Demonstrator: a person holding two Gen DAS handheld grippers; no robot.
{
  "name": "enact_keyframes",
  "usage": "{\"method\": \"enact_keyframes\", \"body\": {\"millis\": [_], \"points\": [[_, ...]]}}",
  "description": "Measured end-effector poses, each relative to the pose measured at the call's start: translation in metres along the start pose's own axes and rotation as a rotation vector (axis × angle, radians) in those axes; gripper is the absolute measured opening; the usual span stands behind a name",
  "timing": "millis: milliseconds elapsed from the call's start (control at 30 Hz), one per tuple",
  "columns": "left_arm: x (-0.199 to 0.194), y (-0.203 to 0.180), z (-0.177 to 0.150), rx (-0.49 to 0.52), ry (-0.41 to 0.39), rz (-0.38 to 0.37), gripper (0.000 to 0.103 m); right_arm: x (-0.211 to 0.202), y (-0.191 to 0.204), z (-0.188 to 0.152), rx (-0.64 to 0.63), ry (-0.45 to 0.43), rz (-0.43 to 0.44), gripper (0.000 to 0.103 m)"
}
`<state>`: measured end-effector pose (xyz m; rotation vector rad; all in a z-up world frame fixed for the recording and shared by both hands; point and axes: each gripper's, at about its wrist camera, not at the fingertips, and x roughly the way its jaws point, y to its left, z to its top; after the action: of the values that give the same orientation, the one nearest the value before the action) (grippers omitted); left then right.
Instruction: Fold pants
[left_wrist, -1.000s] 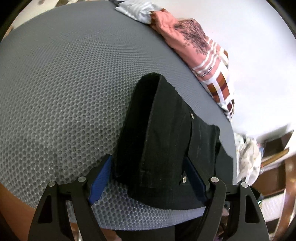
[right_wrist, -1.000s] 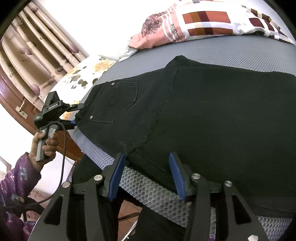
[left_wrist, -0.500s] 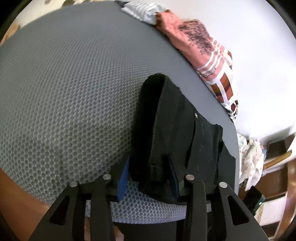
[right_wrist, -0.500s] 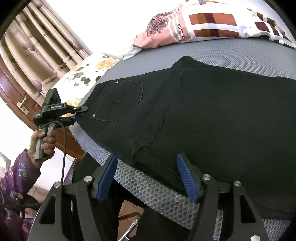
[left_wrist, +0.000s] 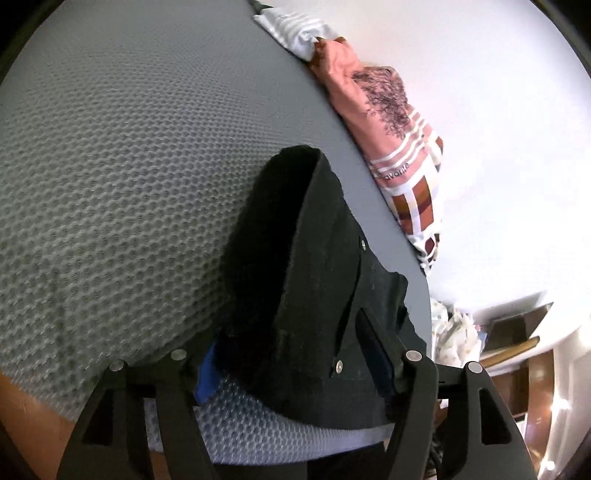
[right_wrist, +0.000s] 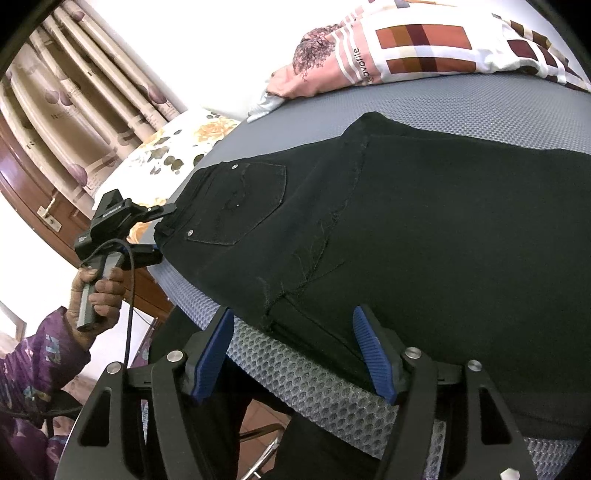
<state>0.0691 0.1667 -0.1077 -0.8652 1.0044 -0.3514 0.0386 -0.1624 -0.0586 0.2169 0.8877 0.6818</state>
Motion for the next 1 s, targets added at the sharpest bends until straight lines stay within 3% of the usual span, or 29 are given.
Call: {"method": "enact_keyframes", "body": {"millis": [67,133,233,333,667,1000], "points": [[0.003,-0.004,-0.003,0.041,-0.017,0.071,0.040,0.000,0.002,0.000,-0.004,0.001,0.004,0.068],[0.003,-0.002,-0.004,0.044,-0.017,0.091,0.031,0.001,0.004,0.000,-0.013,0.003,0.003,0.071],[0.003,-0.001,-0.004,0.019,-0.021,0.107,0.029,0.001,0.006,0.000,-0.022,0.004,0.003,0.074],[0.001,-0.014,-0.006,0.062,-0.041,0.152,0.028,0.001,0.006,-0.001,-0.021,0.003,0.004,0.075],[-0.014,-0.079,-0.011,0.206,-0.116,0.147,0.027,0.000,0.000,-0.002,0.009,-0.012,0.047,0.075],[-0.023,-0.155,-0.032,0.272,-0.145,0.040,0.027,-0.017,-0.021,0.001,0.117,-0.075,0.116,0.076]]}}
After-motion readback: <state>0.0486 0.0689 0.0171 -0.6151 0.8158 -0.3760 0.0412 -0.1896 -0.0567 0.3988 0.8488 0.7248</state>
